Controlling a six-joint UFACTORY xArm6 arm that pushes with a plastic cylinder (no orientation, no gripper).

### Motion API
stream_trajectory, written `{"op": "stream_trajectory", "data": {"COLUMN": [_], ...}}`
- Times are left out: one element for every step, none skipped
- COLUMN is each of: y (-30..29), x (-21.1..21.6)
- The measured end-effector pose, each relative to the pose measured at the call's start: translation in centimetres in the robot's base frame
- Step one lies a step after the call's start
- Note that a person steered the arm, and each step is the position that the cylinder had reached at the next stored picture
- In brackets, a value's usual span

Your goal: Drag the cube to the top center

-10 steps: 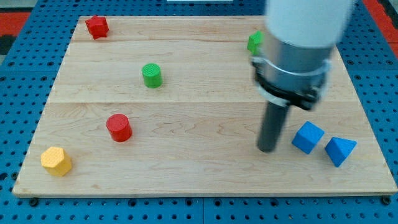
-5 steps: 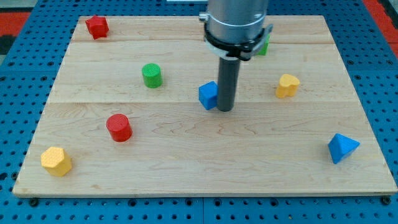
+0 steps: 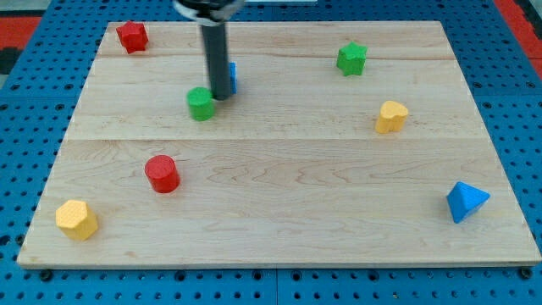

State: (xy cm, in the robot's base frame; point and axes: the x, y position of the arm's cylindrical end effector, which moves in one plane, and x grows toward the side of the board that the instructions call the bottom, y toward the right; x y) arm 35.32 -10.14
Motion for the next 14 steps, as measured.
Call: {"op": "stream_trajectory", "data": {"y": [0.9, 7.1, 6.1, 8.2, 12.1, 15.0, 14.3, 12.2, 7.7, 6.9, 8.2, 3.7, -0.7, 4.8], "x": [-3.2, -5.1, -4.7, -0.8, 0.5, -1.2, -5.5, -4.8, -5.4, -10.0, -10.6, -10.2, -12.3, -13.5]}}
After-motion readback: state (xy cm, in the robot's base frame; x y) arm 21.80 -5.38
